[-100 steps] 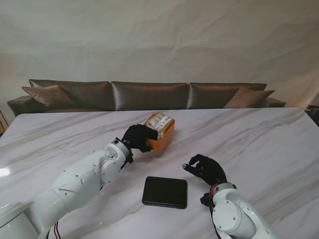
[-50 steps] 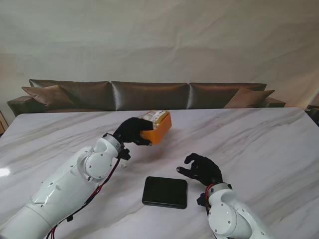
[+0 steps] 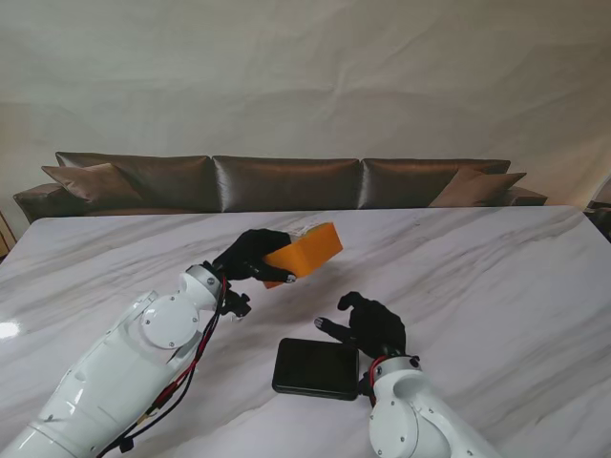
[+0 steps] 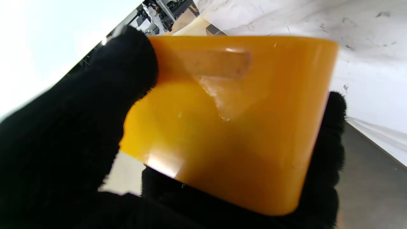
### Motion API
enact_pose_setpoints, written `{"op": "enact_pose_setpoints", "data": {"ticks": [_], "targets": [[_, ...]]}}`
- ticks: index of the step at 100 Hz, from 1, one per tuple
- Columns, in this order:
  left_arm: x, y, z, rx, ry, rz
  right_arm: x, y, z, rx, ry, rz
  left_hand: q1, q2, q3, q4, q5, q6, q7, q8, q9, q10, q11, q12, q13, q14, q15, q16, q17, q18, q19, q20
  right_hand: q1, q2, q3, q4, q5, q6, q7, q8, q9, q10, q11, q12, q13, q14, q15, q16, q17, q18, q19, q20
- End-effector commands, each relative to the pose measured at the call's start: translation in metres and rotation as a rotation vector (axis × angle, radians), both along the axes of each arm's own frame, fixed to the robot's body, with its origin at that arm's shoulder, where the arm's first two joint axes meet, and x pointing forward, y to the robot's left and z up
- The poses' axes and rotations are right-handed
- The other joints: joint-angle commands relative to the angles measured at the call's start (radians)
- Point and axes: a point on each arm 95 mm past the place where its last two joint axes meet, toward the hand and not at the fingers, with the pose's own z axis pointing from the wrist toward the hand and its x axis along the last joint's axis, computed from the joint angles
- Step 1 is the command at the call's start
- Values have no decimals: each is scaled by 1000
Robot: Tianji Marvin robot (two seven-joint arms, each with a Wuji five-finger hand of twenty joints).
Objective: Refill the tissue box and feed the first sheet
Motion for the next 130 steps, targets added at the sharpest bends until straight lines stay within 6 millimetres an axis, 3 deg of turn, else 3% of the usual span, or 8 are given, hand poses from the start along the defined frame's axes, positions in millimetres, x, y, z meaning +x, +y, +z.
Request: {"op": "enact_pose_setpoints", "data": {"ticks": [1, 8, 23, 41, 53, 70, 100, 130], "targets": [[-6, -4, 2, -12, 10, -11, 1, 12, -2, 1, 3, -13, 201, 197, 252, 484, 146, -68, 276, 104, 157, 22, 239, 64, 183, -47, 278, 45, 103, -245, 1985, -15, -55, 24, 0, -26, 61, 18, 10, -1, 64, 21, 14, -3, 70, 40, 57, 12, 44, 34, 61, 18], [-10, -4, 4, -31, 23, -10, 3, 17, -3, -25, -19, -41, 199, 195, 254, 477, 142, -63, 267, 111, 160, 20, 237, 57, 180, -51, 308, -6, 118, -244, 1998, -44, -62, 31, -1, -29, 177, 16, 35, 9, 175, 29, 30, -4, 160, 41, 94, 4, 121, 51, 113, 8], [-18, -7, 7, -60, 47, -10, 7, 30, -6, -50, -32, -82, 198, 197, 253, 475, 140, -61, 265, 112, 161, 20, 236, 55, 181, -56, 316, -13, 133, -245, 2000, -49, -22, 15, -9, -30, 401, 7, 64, 20, 392, 25, 73, 3, 345, 20, 185, -19, 279, 73, 243, -41], [-25, -10, 10, -87, 72, -11, 12, 40, -7, -79, -45, -113, 200, 196, 251, 472, 136, -54, 260, 113, 161, 20, 236, 54, 181, -56, 323, -27, 139, -239, 2002, -58, -70, 52, -16, -39, 635, 3, 139, 53, 591, 14, 97, 0, 359, -5, 416, 28, 417, 99, 342, -109], [-29, -12, 11, -83, 78, -15, 15, 43, -5, -62, -42, -124, 201, 197, 250, 472, 135, -53, 260, 114, 161, 20, 236, 54, 181, -58, 325, -30, 141, -241, 2003, -60, -83, 70, -30, -50, 723, 2, 161, 63, 608, 25, 175, 23, 360, -2, 497, 48, 453, 120, 373, -123], [-33, -15, 11, -80, 86, -18, 18, 44, -2, -58, -51, -128, 201, 197, 249, 473, 135, -52, 259, 114, 161, 20, 236, 53, 181, -57, 326, -33, 141, -241, 2004, -62, -126, 109, -47, -65, 780, 7, 172, 67, 609, 39, 250, 17, 359, 1, 547, 66, 475, 137, 394, -129], [-39, -19, 11, -73, 98, -29, 25, 48, 0, -59, -78, -150, 203, 198, 247, 474, 133, -47, 258, 115, 161, 20, 236, 53, 180, -57, 328, -36, 141, -238, 2003, -67, -98, 143, -72, -69, 803, 6, 272, 67, 608, 61, 339, -1, 358, 15, 594, 90, 498, 168, 408, -142], [-43, -17, 9, -62, 121, -35, 30, 46, 2, -77, -120, -180, 203, 199, 245, 474, 133, -47, 258, 116, 161, 20, 236, 53, 180, -58, 327, -38, 143, -240, 2003, -70, -7, 295, -194, -54, 809, -10, 382, 20, 607, 74, 397, -4, 357, 27, 620, 112, 510, 186, 415, -146]]}}
